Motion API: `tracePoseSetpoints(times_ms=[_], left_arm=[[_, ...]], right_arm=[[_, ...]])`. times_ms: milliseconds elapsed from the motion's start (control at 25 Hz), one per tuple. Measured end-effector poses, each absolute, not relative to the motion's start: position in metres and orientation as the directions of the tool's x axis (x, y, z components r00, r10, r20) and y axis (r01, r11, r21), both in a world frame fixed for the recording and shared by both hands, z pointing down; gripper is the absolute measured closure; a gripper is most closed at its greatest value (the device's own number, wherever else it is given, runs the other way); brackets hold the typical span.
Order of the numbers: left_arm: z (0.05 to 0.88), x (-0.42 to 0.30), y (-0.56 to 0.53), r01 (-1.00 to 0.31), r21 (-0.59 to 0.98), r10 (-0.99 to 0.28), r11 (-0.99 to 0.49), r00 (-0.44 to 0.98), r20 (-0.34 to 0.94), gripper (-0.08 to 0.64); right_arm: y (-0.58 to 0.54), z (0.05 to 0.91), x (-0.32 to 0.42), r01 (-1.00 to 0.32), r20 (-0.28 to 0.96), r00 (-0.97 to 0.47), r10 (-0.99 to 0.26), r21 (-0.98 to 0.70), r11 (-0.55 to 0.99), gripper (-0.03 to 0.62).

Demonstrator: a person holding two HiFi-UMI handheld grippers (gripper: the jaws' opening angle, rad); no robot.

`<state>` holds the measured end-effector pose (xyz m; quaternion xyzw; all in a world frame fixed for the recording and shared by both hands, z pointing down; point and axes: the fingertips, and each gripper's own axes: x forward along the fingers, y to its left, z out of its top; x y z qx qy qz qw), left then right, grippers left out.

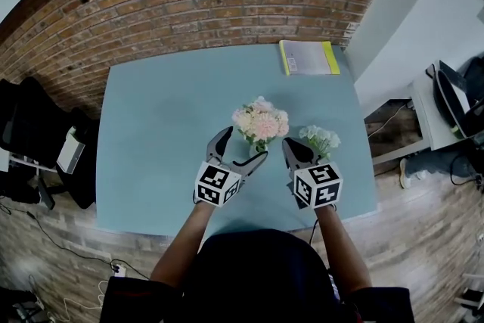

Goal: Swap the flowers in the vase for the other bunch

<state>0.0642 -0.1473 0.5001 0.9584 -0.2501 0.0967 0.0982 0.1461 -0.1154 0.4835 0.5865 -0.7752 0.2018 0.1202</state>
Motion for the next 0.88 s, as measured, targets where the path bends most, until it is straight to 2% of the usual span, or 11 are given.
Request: tracePoseSetpoints(times_ms=[320,440,560,880], left_arm=[[0.495,0.059,-0.135,-0.52,0.128,-0.481,-0.844,0.841,0.245,0.079],[0.494,0.057,-0.13,-0.53,0.129,-0.49,-0.838,0.836,0.248,0.13],[0.493,0.056,-0.126,-0.545,0.123,-0.503,-0.83,0.825,0.258,0.214],[0.486,0.053,-0.117,-0.6,0.085,-0.565,-0.795,0.785,0.255,0.326]], right_arm=[[-0.122,0.478,0.148,-0.945,0.4,-0.326,-0.857,-0.17,0.281,0.577],[-0.122,0.48,0.15,-0.941,0.399,-0.336,-0.853,-0.176,0.288,0.577],[-0.122,0.478,0.154,-0.936,0.393,-0.349,-0.851,-0.181,0.301,0.577],[-0.12,0.482,0.166,-0.924,0.38,-0.38,-0.843,-0.19,0.331,0.577]])
